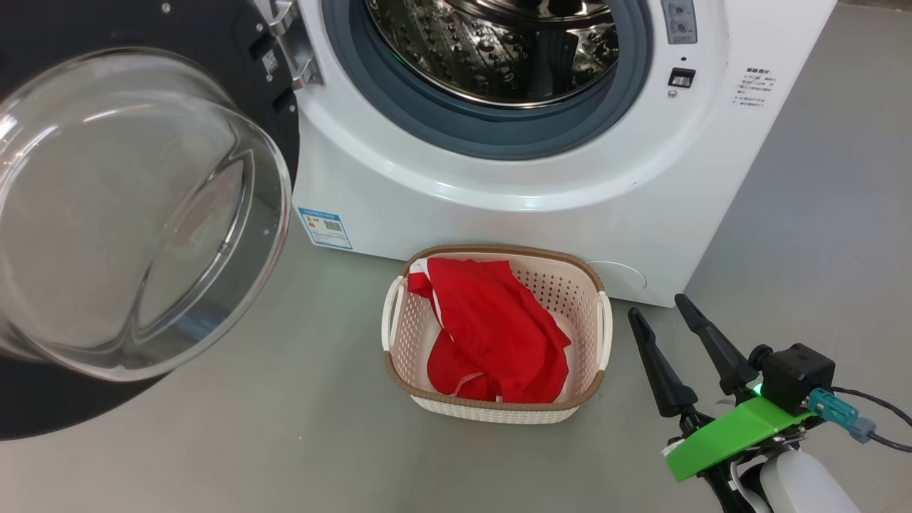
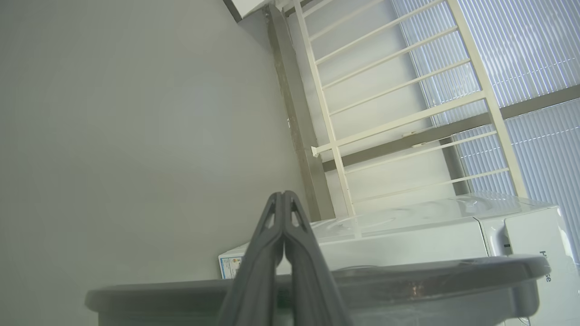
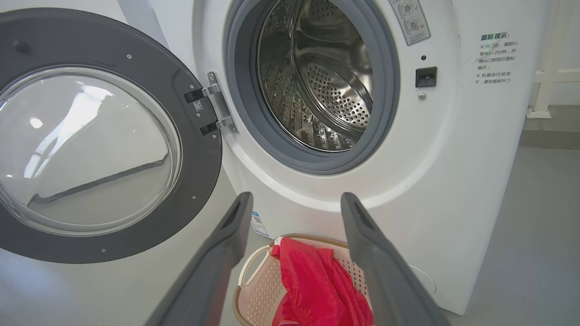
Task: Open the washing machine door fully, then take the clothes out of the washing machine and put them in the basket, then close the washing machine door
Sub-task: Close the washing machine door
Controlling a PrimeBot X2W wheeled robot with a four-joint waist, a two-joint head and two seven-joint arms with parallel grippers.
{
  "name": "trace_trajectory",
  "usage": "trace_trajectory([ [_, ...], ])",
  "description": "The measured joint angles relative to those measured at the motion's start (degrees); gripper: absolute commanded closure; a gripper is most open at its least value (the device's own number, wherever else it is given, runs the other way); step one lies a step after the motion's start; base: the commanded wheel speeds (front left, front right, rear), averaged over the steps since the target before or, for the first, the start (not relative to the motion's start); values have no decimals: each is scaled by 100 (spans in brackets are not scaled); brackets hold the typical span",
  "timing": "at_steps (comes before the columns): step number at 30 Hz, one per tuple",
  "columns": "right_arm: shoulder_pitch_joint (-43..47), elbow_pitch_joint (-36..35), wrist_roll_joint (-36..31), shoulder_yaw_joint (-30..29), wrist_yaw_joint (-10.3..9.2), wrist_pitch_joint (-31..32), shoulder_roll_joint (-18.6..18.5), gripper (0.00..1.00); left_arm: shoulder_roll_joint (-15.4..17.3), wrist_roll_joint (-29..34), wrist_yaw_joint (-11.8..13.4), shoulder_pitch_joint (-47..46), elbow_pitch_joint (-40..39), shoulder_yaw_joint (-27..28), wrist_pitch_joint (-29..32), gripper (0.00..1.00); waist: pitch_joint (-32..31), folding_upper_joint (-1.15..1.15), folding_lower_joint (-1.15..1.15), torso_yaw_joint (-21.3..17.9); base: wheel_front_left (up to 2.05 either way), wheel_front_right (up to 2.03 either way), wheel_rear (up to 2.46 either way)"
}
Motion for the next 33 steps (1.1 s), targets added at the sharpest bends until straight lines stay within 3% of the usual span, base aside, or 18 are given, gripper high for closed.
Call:
trace_trajectory([
  [18,0,8,0,34,0,0,15,0,-20,-129,-2,-92,-267,-242,923,100,21,0,0,-54,0,0,0],
  [33,32,-8,1,18,0,0,38,0,-78,-443,-9,198,-691,-534,2584,100,-155,0,0,37,0,0,0],
])
